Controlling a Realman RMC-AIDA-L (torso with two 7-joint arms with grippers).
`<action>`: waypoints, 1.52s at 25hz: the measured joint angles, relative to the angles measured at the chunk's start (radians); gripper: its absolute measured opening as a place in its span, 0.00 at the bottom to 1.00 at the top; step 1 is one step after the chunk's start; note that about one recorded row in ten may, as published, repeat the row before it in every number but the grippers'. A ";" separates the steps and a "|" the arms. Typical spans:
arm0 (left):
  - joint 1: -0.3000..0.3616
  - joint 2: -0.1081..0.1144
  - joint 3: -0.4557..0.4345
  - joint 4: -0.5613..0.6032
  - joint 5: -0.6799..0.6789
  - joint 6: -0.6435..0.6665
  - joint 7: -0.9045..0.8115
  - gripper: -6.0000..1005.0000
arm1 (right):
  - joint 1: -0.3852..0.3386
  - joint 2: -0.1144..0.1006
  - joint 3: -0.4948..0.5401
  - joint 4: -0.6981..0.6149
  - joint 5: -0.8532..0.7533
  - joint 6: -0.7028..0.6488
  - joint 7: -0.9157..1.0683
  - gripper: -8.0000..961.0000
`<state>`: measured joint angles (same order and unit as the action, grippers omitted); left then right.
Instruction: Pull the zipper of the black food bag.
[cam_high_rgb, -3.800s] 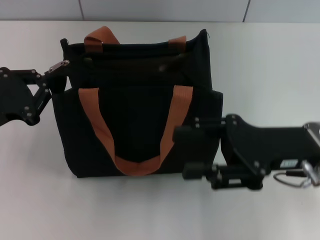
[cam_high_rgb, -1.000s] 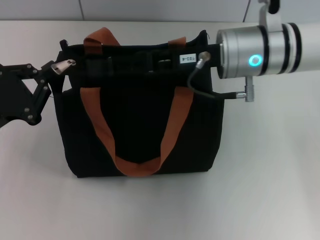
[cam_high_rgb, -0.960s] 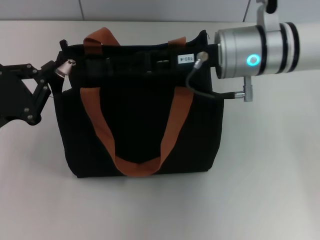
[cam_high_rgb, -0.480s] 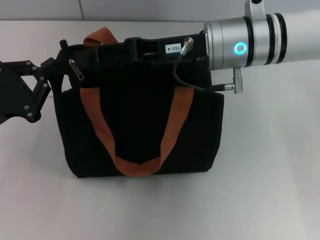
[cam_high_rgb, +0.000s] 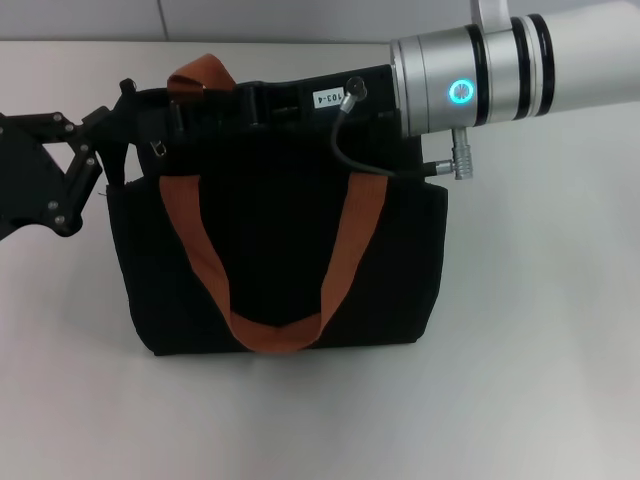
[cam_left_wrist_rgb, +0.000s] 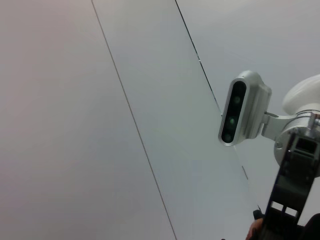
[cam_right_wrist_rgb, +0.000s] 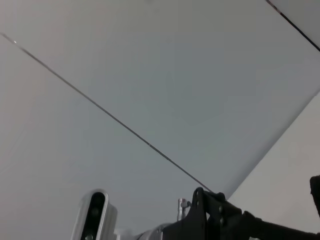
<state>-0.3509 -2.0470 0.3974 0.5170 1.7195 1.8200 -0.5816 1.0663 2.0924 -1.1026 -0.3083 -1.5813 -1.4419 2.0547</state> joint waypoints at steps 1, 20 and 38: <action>-0.002 0.001 0.000 0.000 0.000 -0.001 -0.005 0.02 | 0.001 0.000 -0.002 0.000 0.000 0.001 -0.001 0.66; -0.039 0.007 0.004 0.002 0.000 0.007 -0.050 0.02 | 0.013 0.000 -0.014 -0.005 0.002 0.015 -0.035 0.62; -0.049 0.004 0.006 0.002 0.000 0.009 -0.057 0.02 | 0.025 0.000 -0.041 -0.011 0.004 0.068 -0.047 0.45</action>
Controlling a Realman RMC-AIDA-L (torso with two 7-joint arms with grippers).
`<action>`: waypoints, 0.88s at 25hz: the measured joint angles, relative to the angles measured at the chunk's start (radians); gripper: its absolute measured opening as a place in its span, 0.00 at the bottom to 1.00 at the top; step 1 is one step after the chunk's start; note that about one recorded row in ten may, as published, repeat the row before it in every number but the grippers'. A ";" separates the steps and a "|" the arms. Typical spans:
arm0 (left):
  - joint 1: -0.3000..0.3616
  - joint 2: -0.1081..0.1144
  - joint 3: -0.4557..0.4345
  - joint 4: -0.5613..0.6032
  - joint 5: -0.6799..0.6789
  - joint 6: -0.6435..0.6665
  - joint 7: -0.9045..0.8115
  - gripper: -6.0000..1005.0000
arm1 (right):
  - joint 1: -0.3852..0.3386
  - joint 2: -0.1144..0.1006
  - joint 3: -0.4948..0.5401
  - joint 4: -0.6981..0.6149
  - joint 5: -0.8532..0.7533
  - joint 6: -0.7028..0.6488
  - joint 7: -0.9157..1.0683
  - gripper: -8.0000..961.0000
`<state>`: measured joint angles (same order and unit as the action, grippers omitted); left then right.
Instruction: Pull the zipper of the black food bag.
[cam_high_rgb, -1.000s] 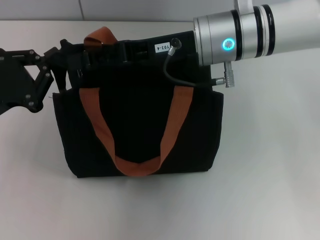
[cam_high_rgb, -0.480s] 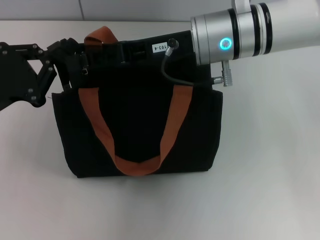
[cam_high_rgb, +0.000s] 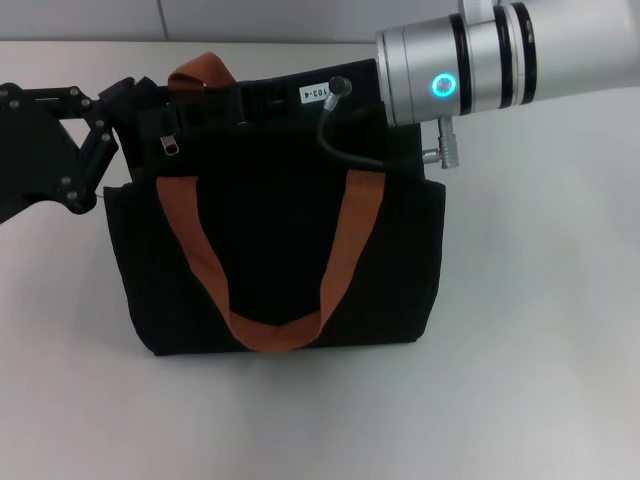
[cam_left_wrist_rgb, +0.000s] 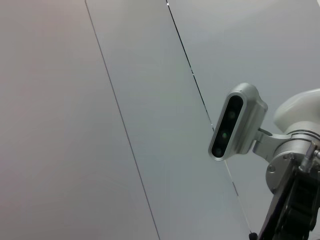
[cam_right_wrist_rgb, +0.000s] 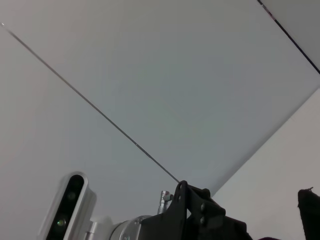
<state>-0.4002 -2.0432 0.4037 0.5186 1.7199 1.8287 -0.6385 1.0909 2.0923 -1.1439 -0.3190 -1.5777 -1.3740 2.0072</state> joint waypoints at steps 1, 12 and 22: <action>0.000 -0.001 0.000 0.000 0.000 0.000 0.000 0.02 | 0.000 0.000 0.000 0.000 0.000 0.000 0.000 0.45; 0.000 -0.002 -0.005 0.000 0.000 -0.002 -0.002 0.02 | 0.001 0.000 -0.015 -0.001 0.001 0.008 0.000 0.37; -0.004 -0.002 -0.006 0.000 0.000 0.000 -0.003 0.02 | 0.004 0.000 -0.038 -0.002 0.002 0.027 -0.002 0.25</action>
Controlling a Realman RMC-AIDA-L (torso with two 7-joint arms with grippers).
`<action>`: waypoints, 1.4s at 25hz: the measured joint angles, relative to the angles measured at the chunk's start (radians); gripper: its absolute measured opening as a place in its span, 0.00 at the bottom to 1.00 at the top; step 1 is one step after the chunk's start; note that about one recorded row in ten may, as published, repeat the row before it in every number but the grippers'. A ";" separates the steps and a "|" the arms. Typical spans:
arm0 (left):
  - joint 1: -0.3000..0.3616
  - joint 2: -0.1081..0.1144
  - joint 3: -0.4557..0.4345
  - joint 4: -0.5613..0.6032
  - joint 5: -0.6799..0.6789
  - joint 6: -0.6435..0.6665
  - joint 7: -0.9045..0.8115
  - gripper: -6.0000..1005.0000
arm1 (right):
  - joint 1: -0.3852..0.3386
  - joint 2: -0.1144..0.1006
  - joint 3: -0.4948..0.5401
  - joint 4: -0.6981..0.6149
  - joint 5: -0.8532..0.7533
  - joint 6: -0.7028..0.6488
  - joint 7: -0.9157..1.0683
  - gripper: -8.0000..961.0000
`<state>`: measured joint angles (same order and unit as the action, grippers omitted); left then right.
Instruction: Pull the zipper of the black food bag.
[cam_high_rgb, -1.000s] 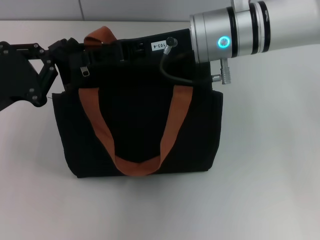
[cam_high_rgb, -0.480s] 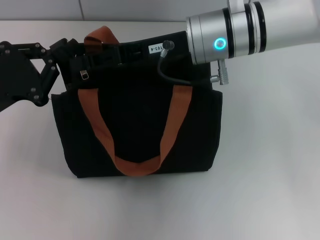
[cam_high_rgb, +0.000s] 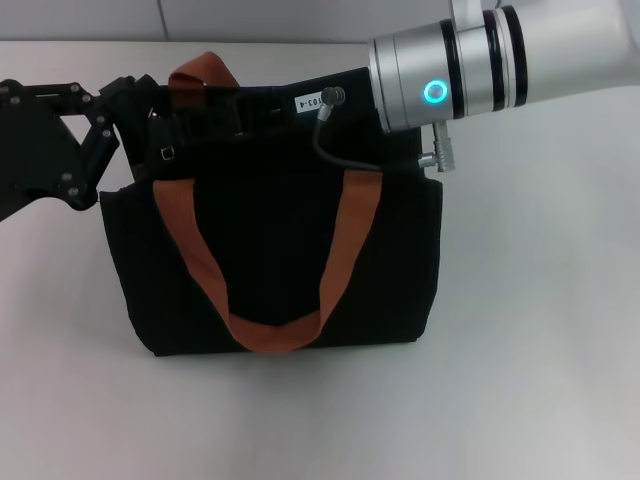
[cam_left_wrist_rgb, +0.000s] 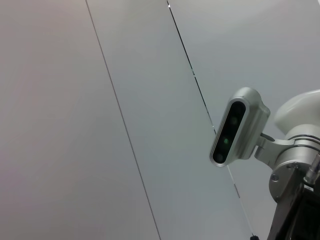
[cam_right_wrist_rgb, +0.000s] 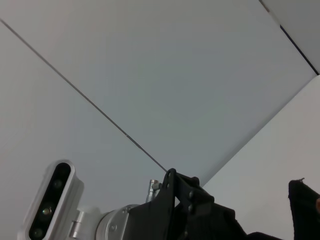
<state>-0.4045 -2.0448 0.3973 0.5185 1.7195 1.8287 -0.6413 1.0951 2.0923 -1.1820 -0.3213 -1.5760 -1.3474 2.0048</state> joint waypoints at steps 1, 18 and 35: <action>0.000 0.000 0.000 0.000 0.000 0.000 0.000 0.02 | 0.001 0.000 -0.003 0.000 0.001 0.003 0.000 0.24; 0.008 0.000 -0.001 -0.010 -0.002 0.001 0.002 0.02 | -0.014 0.000 -0.053 -0.029 0.025 0.010 -0.011 0.05; 0.051 -0.007 -0.055 -0.014 -0.005 -0.016 0.012 0.02 | -0.078 0.000 -0.144 -0.131 0.069 0.045 -0.027 0.01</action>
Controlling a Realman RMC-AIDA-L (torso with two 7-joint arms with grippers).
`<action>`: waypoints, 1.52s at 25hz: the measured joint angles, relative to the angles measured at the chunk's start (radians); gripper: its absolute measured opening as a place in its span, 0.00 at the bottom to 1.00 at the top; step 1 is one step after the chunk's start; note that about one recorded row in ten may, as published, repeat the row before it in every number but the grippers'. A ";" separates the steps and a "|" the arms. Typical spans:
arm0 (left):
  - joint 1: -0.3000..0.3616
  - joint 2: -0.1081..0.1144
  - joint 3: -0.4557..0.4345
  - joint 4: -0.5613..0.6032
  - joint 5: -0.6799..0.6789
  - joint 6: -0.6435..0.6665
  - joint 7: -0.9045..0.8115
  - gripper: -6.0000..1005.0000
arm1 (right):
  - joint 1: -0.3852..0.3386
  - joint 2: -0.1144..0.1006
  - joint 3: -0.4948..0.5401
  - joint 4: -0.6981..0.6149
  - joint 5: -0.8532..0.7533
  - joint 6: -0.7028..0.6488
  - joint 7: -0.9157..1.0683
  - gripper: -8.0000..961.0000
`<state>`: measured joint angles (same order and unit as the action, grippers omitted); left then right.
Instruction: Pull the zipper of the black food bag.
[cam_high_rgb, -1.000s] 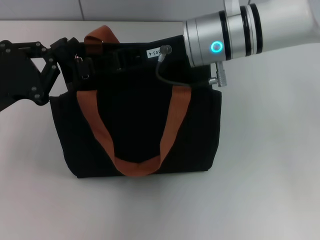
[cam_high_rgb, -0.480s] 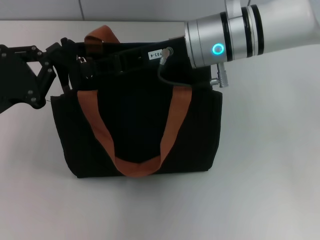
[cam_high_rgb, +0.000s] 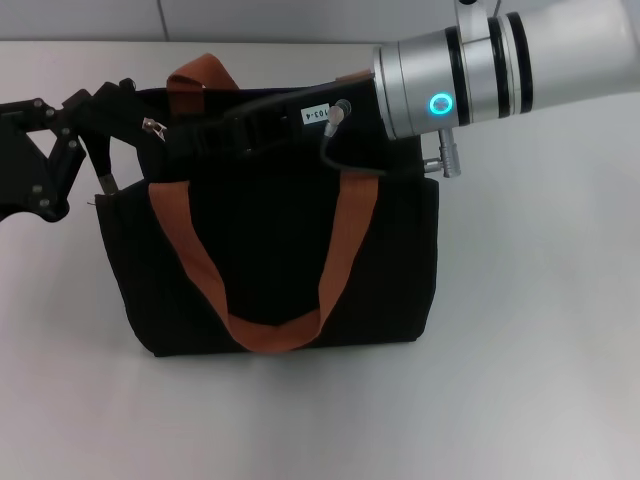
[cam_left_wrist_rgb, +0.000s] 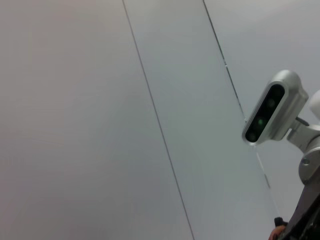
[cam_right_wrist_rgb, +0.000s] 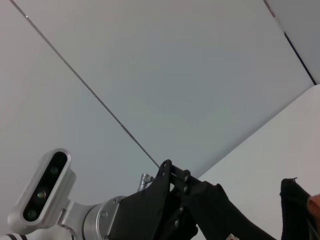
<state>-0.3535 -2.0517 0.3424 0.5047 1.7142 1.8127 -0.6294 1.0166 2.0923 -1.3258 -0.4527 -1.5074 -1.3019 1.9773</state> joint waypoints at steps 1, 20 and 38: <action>0.005 0.000 0.000 0.000 0.000 -0.005 0.000 0.02 | -0.002 0.000 -0.003 -0.001 0.003 0.001 0.000 0.01; 0.008 -0.004 -0.005 0.000 0.001 0.003 0.001 0.02 | 0.007 -0.005 -0.047 -0.035 -0.017 0.024 0.013 0.01; 0.010 -0.008 -0.005 -0.010 0.001 0.032 0.011 0.02 | 0.076 0.000 -0.117 -0.149 -0.163 0.087 0.189 0.01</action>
<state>-0.3435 -2.0602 0.3374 0.4945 1.7150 1.8451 -0.6181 1.0923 2.0921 -1.4428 -0.6017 -1.6707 -1.2153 2.1661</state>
